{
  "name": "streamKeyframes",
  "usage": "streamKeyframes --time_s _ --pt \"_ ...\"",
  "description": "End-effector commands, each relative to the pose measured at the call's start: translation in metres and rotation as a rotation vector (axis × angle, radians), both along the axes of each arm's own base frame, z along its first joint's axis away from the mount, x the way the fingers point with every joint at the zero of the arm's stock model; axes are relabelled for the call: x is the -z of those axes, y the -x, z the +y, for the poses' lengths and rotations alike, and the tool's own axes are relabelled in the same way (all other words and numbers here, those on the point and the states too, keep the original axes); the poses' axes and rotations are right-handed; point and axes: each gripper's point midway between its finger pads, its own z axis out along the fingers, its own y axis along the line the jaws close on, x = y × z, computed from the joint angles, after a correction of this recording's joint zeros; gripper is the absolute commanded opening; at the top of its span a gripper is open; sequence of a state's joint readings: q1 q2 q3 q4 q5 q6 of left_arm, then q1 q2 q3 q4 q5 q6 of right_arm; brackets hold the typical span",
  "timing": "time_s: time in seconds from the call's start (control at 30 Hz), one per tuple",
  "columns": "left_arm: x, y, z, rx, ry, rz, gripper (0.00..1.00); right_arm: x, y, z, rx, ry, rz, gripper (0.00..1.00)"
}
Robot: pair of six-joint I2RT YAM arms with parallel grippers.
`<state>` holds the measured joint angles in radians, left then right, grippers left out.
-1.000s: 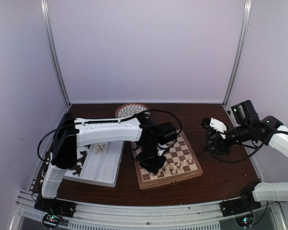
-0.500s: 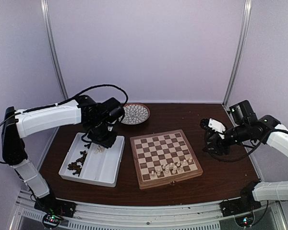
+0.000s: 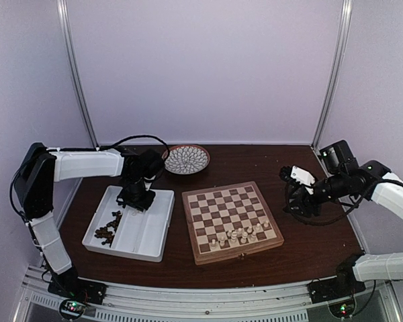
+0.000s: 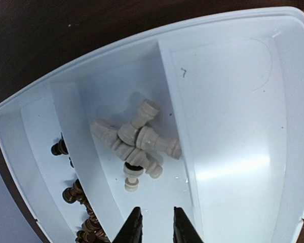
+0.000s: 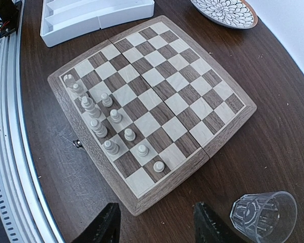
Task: Set up the chess pieces on the board
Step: Pick up the pawn from the storage box.
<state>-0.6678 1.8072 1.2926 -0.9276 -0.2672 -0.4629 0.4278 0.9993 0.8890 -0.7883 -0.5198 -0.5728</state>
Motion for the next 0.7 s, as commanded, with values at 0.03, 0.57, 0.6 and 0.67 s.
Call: streamKeyframes --time_s 0.03,0.57,0.6,0.67 --pt "0.018 -0.01 0.004 0.019 0.033 0.018 0.27 0.004 -0.002 -0.002 0.006 0.006 -0.001 0.52" --pt "0.047 -0.024 0.023 -0.02 0.003 0.088 0.25 0.005 -0.001 -0.003 0.002 0.01 0.001 0.52" --pt "0.049 -0.024 0.023 -0.02 0.0 0.093 0.26 0.006 -0.001 -0.002 0.002 0.01 0.002 0.52" --pt "0.053 -0.025 0.022 -0.024 0.005 0.103 0.25 0.005 -0.001 -0.003 0.001 0.01 0.002 0.52"
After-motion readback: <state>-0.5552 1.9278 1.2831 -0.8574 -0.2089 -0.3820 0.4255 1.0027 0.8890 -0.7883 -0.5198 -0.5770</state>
